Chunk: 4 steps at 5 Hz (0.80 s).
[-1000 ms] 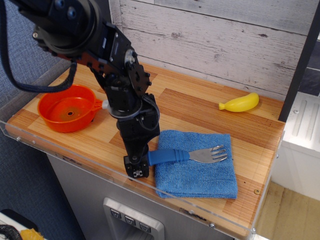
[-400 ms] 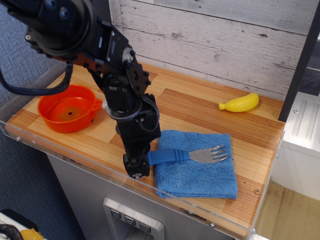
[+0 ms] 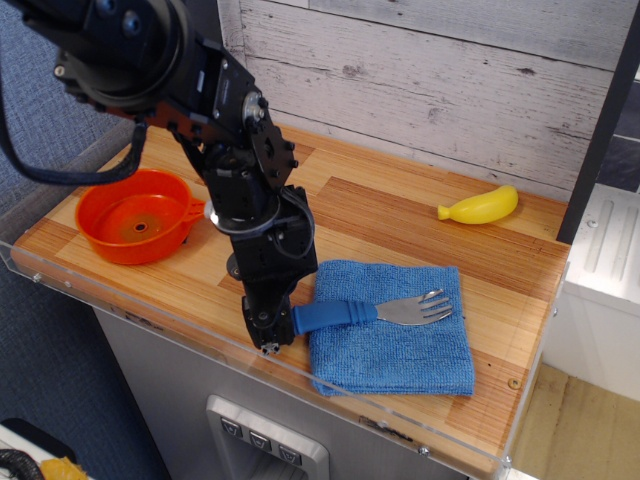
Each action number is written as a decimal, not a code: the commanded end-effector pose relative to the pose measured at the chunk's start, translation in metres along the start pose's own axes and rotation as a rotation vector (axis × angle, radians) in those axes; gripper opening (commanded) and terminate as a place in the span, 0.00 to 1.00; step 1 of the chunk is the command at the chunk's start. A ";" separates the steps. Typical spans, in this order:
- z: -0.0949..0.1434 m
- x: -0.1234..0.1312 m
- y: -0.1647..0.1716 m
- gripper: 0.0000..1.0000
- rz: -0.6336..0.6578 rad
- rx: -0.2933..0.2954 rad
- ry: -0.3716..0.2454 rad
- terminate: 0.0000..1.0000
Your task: Moved blue fork to the top left of table
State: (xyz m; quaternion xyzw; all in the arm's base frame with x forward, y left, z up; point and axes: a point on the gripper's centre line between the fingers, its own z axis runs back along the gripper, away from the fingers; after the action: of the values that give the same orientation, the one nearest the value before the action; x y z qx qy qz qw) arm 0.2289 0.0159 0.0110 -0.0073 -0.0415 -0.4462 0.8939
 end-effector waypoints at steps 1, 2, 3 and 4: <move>0.026 -0.013 0.002 0.00 0.010 0.028 -0.002 0.00; 0.051 -0.022 0.002 0.00 0.026 0.044 -0.025 0.00; 0.075 -0.030 0.006 0.00 0.045 0.064 -0.059 0.00; 0.092 -0.034 0.024 0.00 0.008 0.085 -0.001 0.00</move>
State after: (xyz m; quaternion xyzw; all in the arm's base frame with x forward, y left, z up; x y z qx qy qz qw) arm 0.2215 0.0585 0.0923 0.0203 -0.0494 -0.4451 0.8939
